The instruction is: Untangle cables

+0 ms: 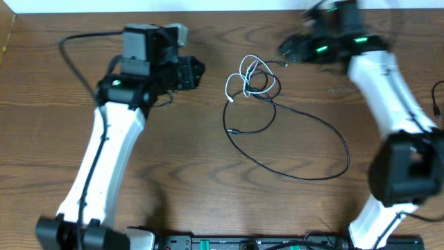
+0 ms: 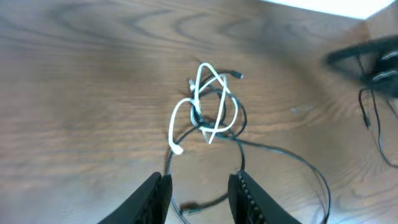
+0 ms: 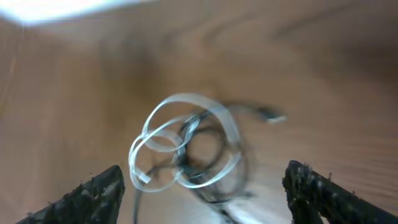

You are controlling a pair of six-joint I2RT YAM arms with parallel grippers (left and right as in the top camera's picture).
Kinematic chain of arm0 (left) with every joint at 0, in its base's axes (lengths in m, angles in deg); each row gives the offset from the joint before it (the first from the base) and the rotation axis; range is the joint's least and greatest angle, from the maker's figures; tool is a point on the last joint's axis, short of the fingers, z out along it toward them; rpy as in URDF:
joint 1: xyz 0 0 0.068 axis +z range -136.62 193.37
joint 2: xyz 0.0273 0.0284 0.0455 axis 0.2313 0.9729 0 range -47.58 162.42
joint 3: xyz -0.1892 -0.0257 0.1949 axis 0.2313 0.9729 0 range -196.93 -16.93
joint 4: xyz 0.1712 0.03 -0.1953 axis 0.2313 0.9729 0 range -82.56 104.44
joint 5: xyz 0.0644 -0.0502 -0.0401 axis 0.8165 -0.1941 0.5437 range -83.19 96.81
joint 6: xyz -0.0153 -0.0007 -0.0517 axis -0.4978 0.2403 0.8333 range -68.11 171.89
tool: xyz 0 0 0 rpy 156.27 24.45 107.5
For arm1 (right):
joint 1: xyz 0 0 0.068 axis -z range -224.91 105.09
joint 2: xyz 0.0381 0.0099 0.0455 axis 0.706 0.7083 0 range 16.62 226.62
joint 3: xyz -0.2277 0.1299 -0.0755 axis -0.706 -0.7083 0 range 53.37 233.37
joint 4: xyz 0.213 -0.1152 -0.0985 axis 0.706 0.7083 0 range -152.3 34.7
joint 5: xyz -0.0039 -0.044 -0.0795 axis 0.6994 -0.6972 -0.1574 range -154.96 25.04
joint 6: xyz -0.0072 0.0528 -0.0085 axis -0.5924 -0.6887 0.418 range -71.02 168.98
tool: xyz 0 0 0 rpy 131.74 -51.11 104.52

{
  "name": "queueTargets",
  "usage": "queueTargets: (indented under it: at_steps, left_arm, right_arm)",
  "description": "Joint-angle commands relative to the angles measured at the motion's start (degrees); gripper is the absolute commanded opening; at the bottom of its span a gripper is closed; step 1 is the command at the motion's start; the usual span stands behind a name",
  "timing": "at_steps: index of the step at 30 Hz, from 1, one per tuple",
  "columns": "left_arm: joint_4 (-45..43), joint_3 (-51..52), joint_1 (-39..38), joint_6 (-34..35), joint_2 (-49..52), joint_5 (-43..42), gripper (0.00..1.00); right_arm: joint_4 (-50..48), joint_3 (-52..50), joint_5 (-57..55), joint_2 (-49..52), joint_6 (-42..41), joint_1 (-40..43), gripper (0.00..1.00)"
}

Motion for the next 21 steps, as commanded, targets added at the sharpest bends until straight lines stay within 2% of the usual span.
queueTargets:
  at_steps: [1, 9, 17, 19, 21]
  left_arm:
    - [-4.46, 0.02, -3.17, 2.56, 5.7, -0.72, 0.36]
    - [-17.29, 0.02, -9.68, 8.96, 19.47, 2.23, 0.37]
    - [-20.92, 0.02, -13.16, 12.22, 27.61, 3.78, 0.44]
    - [-21.49, 0.02, -13.9, 12.17, 28.89, 4.22, 0.45]
    - [-21.92, 0.02, -14.58, 12.17, 29.59, 4.72, 0.4]
  right_arm:
    - [1.49, 1.38, 3.85, -3.17, -1.66, 3.76, 0.8]
    - [3.52, 1.36, 2.67, -2.95, 0.11, 3.89, 0.8]
    - [3.69, 1.33, 1.68, -2.93, 0.35, 2.36, 0.82]
    - [3.8, 1.33, 0.52, -2.93, 0.35, 1.7, 0.82]
    - [4.11, 1.33, -0.98, -2.93, 0.39, 0.96, 0.83]
